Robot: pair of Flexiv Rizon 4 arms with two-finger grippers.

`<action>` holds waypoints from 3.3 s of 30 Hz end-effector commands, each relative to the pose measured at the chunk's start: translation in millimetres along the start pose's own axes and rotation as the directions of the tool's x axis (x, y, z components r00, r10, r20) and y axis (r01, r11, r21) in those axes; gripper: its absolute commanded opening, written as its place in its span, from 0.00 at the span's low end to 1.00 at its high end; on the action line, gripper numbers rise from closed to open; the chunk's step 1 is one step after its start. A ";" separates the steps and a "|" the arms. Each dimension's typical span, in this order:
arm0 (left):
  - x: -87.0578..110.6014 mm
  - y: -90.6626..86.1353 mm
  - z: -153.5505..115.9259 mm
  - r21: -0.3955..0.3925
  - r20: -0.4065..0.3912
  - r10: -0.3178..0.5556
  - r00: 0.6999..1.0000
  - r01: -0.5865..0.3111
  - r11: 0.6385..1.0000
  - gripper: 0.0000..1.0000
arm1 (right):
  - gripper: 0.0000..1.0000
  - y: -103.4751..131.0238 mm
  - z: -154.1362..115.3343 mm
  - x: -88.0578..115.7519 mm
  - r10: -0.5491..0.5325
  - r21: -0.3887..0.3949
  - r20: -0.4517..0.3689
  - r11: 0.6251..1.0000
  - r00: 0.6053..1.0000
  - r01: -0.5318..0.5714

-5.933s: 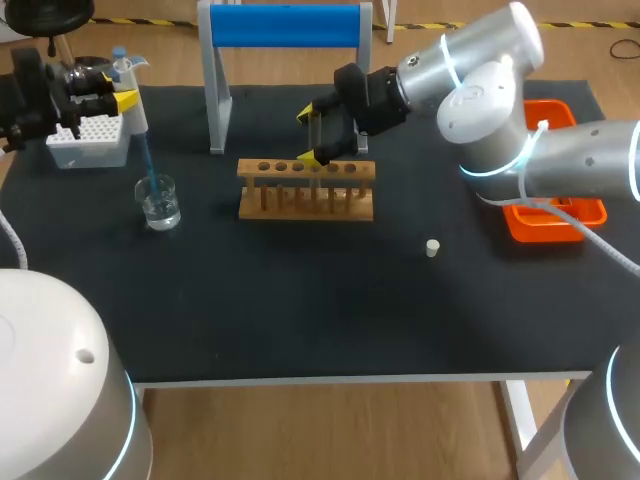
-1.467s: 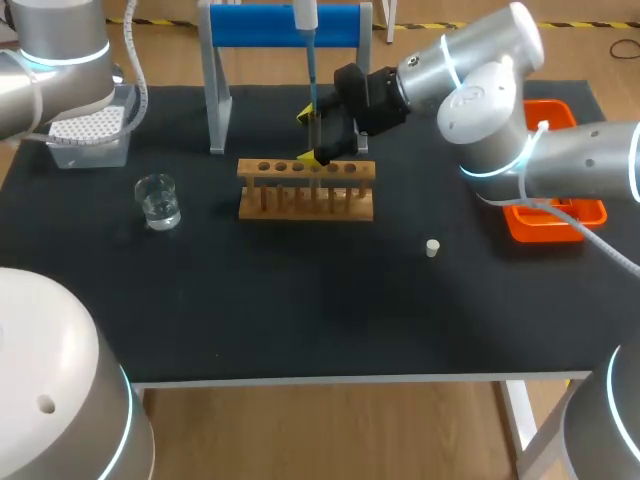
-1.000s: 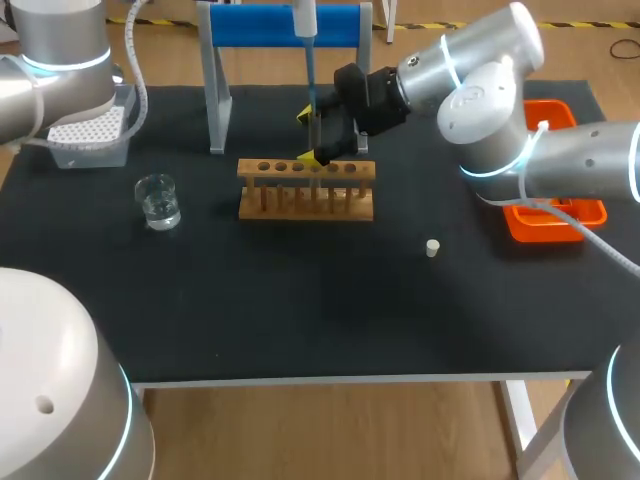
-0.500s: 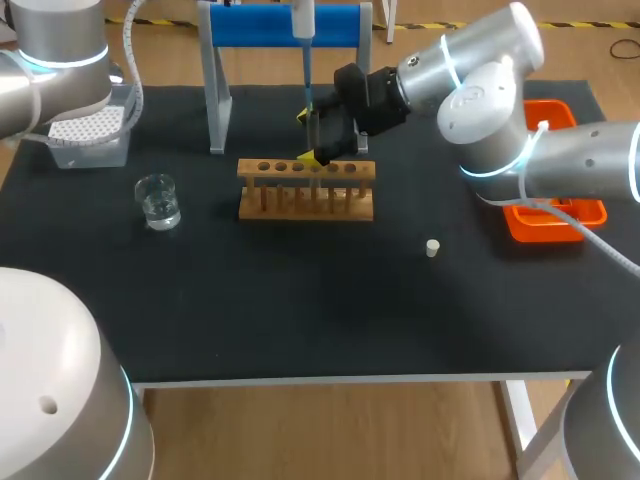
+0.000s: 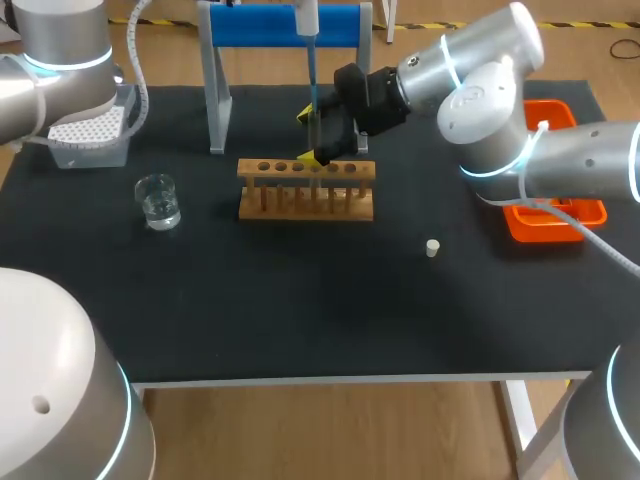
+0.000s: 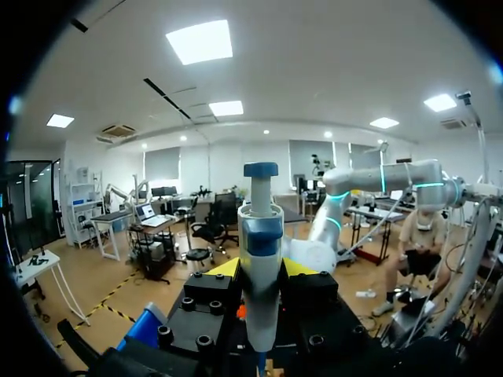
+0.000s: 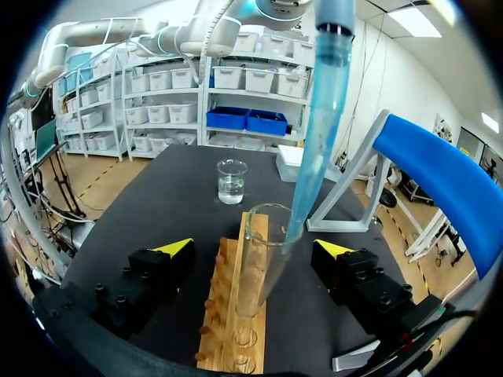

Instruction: Invert the test tube, pick up the pipette, mount the tip to pipette, aspirate from beaker and dispense into the tube, eject the tip, return the pipette, and cap with the stopper.

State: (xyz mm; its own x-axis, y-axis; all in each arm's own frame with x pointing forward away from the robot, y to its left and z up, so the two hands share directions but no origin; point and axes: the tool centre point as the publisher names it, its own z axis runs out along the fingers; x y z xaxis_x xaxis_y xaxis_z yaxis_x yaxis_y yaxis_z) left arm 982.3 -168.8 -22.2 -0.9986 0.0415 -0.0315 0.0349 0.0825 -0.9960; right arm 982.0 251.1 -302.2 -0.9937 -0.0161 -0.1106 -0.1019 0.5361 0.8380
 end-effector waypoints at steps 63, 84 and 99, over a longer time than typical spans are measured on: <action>10.8 25.1 6.9 -0.045 -0.032 0.030 0.999 -0.032 0.998 0.00 | 1.00 0.3 -1.0 -0.6 0.000 0.003 -0.004 1.000 1.000 0.000; 10.7 38.8 13.3 -0.055 -0.036 0.021 0.999 -0.023 0.998 0.00 | 1.00 0.3 -1.0 -0.6 0.000 0.003 -0.004 1.000 1.000 0.000; 11.2 46.8 14.8 -0.067 -0.035 0.017 0.999 -0.020 0.998 0.00 | 1.00 0.3 -1.0 -0.6 0.000 0.003 -0.004 1.000 1.000 0.000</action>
State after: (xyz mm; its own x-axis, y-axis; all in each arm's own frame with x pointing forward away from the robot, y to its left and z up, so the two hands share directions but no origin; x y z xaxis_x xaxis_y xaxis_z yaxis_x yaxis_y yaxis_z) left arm 970.9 -178.7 -69.4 -0.9960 0.0778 -0.0447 0.0559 0.1475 -0.9875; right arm 982.0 251.1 -302.2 -0.9937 -0.0161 -0.1106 -0.1019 0.5361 0.8380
